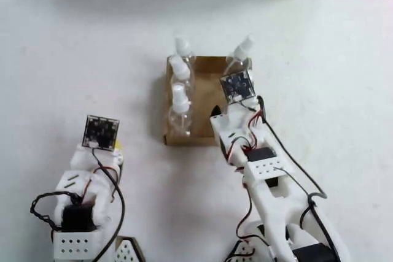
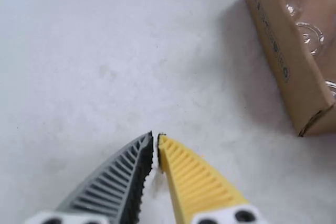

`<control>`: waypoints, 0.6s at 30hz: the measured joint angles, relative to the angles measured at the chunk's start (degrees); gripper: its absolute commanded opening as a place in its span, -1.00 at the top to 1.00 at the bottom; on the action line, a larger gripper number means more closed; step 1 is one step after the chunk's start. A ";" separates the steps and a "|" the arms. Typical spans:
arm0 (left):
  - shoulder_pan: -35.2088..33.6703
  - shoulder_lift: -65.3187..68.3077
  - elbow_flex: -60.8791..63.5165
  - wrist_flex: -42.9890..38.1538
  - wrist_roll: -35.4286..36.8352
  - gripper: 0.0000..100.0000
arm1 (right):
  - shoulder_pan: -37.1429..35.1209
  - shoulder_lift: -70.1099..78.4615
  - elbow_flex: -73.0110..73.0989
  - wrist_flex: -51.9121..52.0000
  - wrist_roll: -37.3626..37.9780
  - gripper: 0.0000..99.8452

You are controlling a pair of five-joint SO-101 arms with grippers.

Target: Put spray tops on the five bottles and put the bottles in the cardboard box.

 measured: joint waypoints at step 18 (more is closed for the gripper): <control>0.00 0.00 0.00 0.00 0.00 0.95 | 0.00 -38.95 -0.18 45.80 0.00 0.34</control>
